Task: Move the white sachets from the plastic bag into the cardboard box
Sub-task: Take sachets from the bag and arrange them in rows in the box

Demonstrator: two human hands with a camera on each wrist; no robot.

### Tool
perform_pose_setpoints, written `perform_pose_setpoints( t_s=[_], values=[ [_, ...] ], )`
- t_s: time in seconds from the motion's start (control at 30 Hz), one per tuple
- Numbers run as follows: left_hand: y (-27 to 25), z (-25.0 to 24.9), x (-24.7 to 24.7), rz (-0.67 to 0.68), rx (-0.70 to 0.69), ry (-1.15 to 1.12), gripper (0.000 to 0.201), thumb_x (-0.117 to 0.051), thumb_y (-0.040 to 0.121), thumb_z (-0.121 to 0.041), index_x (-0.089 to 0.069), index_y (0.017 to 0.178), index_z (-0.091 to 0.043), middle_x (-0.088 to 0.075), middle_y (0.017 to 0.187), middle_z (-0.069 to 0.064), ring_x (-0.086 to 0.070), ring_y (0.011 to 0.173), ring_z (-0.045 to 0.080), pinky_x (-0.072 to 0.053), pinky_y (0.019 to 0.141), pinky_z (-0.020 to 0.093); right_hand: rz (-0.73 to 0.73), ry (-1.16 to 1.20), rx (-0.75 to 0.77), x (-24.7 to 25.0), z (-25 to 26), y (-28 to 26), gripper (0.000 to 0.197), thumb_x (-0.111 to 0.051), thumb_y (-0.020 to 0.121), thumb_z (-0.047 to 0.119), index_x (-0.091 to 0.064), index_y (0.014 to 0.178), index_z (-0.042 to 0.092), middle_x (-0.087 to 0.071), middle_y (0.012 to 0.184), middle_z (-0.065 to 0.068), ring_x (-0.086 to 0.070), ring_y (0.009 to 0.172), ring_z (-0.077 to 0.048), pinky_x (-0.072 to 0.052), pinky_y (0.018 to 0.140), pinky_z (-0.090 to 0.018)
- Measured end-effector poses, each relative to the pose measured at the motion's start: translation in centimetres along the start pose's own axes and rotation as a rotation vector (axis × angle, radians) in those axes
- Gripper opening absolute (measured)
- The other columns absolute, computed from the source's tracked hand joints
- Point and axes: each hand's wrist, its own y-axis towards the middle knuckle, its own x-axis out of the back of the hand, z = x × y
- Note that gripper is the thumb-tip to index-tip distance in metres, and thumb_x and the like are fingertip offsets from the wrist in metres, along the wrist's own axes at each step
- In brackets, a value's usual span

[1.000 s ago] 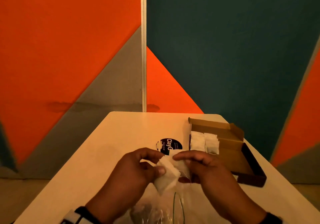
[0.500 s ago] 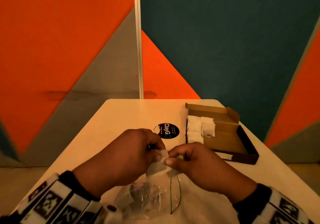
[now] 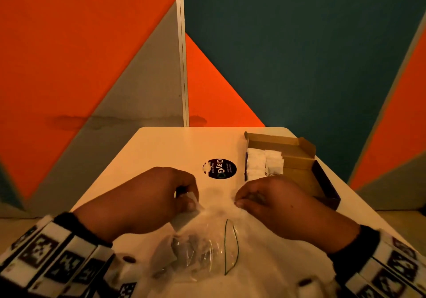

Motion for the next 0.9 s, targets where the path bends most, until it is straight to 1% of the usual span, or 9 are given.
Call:
perform_pose_setpoints(
  t_s=[0.1,0.27,0.37,0.43,0.5,0.57,0.77,0.83,0.9],
  values=[
    [-0.8,1.8,0.6,-0.032,0.051,0.020,0.010,-0.063,0.092,-0.036,-0.064,0.083,-0.038,-0.062,0.086,-0.030,-0.057,0.080,-0.006,-0.042,0.058,0.015,0.070,-0.094,-0.038,1.0,-1.7,-0.1,0.023,-0.057,0.093,0.044,-0.069,0.112,0.038,-0.066,0.109,0.026,-0.059,0.094,0.003,-0.046,0.088,-0.013],
    [-0.9,2.6,1.0,-0.086,0.085,0.001,0.012,-0.063,0.093,-0.033,-0.066,0.082,-0.036,-0.065,0.080,-0.020,-0.056,0.079,-0.009,-0.043,0.058,0.013,0.085,-0.077,-0.170,1.9,-3.8,0.3,0.016,-0.060,0.091,0.044,-0.068,0.104,0.045,-0.061,0.105,0.030,-0.058,0.095,0.003,-0.047,0.091,-0.017],
    [0.2,0.8,0.4,-0.058,0.024,-0.014,0.010,-0.063,0.093,-0.033,-0.065,0.084,-0.035,-0.064,0.080,-0.021,-0.054,0.078,-0.013,-0.039,0.056,0.013,0.033,0.096,-0.083,1.3,-1.5,0.7,0.025,-0.060,0.087,0.053,-0.067,0.109,0.044,-0.055,0.103,0.037,-0.052,0.092,0.017,-0.039,0.083,-0.009],
    [1.0,-0.8,-0.1,-0.035,-0.028,-0.028,0.008,-0.063,0.093,-0.031,-0.066,0.086,-0.033,-0.065,0.081,-0.018,-0.057,0.075,-0.007,-0.040,0.058,0.014,0.073,0.192,0.010,0.3,0.9,1.1,0.032,-0.061,0.085,0.056,-0.066,0.114,0.042,-0.056,0.103,0.040,-0.050,0.092,0.024,-0.040,0.081,-0.008],
    [1.4,-1.9,-0.4,-0.026,-0.056,-0.003,0.008,-0.063,0.093,-0.028,-0.066,0.087,-0.032,-0.066,0.083,-0.013,-0.058,0.073,0.001,-0.045,0.062,0.020,0.082,0.162,0.099,-1.1,2.1,1.7,0.028,-0.059,0.088,0.054,-0.067,0.111,0.041,-0.066,0.105,0.029,-0.059,0.093,0.010,-0.050,0.083,-0.020],
    [1.5,-2.2,-0.4,-0.033,-0.064,0.013,0.006,-0.063,0.093,-0.029,-0.066,0.089,-0.031,-0.066,0.085,-0.012,-0.057,0.074,0.003,-0.043,0.062,0.021,0.031,0.139,0.088,-1.4,2.4,2.2,0.017,-0.061,0.090,0.046,-0.070,0.101,0.036,-0.070,0.097,0.018,-0.062,0.085,0.000,-0.053,0.081,-0.029],
    [0.6,-0.4,-0.1,-0.043,-0.007,-0.005,0.007,-0.061,0.095,-0.031,-0.062,0.088,-0.034,-0.059,0.082,-0.017,-0.053,0.074,0.000,-0.033,0.059,0.016,0.020,0.170,0.036,0.4,1.6,1.8,0.013,-0.062,0.091,0.040,-0.073,0.093,0.034,-0.069,0.086,0.025,-0.062,0.083,0.008,-0.047,0.076,-0.012],
    [0.3,0.4,-0.3,-0.041,0.013,-0.037,0.008,-0.062,0.094,-0.030,-0.063,0.087,-0.035,-0.060,0.082,-0.018,-0.055,0.075,0.000,-0.034,0.059,0.014,0.013,0.133,0.013,1.0,1.2,1.6,0.014,-0.061,0.092,0.040,-0.073,0.095,0.035,-0.069,0.087,0.026,-0.056,0.087,0.017,-0.043,0.070,-0.003],
    [-0.1,1.1,-0.6,-0.033,0.017,-0.145,0.010,-0.065,0.093,-0.028,-0.066,0.086,-0.035,-0.064,0.083,-0.019,-0.059,0.077,0.000,-0.041,0.062,0.015,-0.017,0.137,-0.006,1.5,0.7,1.5,0.014,-0.061,0.091,0.040,-0.074,0.097,0.035,-0.066,0.089,0.030,-0.056,0.088,0.019,-0.047,0.075,-0.003]
  ],
)
